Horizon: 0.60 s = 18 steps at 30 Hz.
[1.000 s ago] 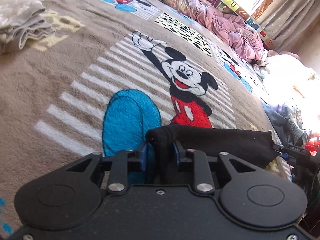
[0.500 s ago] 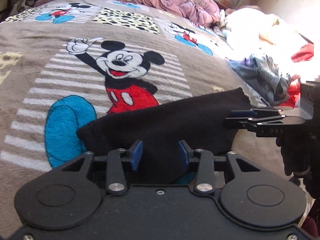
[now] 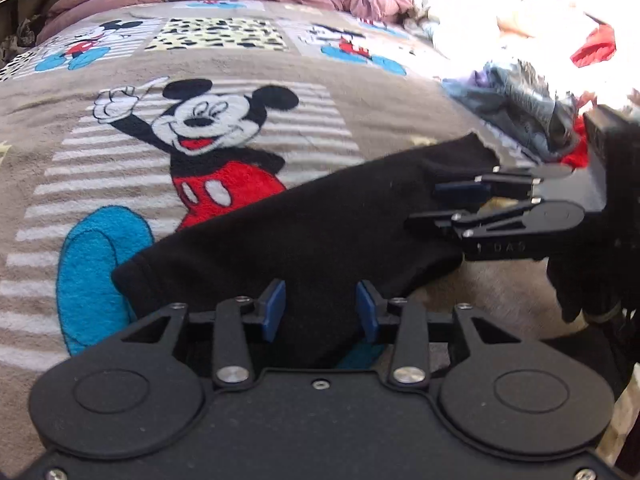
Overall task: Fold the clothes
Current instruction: 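Stretch the black garment flat between both grippers and lower it onto the bedspread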
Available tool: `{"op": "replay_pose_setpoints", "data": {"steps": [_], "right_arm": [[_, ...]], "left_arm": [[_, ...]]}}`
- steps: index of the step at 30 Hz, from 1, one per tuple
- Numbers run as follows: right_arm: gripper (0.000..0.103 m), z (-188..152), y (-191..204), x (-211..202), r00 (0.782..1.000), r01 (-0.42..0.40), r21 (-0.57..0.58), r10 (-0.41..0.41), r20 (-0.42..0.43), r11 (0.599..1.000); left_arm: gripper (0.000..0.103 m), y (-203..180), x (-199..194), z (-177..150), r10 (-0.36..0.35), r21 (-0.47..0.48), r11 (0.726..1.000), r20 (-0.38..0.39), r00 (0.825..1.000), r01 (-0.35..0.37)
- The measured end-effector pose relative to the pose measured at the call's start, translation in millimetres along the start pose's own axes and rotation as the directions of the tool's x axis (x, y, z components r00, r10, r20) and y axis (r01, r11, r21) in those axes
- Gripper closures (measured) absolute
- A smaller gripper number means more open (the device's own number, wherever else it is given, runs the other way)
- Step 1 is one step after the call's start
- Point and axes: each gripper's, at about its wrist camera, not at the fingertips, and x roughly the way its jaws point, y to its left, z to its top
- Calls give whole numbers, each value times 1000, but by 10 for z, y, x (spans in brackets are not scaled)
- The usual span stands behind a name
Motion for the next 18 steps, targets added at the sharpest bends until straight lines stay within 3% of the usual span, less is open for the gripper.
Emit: {"op": "replay_pose_setpoints", "data": {"steps": [4, 6, 8, 12, 15, 18], "right_arm": [[46, 2, 24, -217, 997, -46, 34, 44, 71, 998], [44, -43, 120, -252, 994, -83, -9, 83, 72, 997], [42, -135, 208, -131, 997, -70, -86, 71, 3, 994], [42, -106, 98, -177, 1000, 12, -73, -10, 24, 997], [41, -121, -205, -200, 996, 86, -40, -86, 13, 995], [41, -166, -794, -237, 993, 114, 141, -116, 2, 983]], "left_arm": [[64, -65, -126, 12, -16, -5, 1000, 50, 999, 16], [64, -89, -61, -14, -3, 3, 1000, 23, 1000, 3], [58, -49, -45, -20, -1, -13, 1000, 10, 1000, 1], [58, 24, -109, -37, 11, -6, 1000, 5, 1000, -11], [58, 212, -162, -103, -12, -51, 999, 3, 1000, 12], [58, 365, -241, -139, -31, -100, 995, 7, 1000, 31]]}}
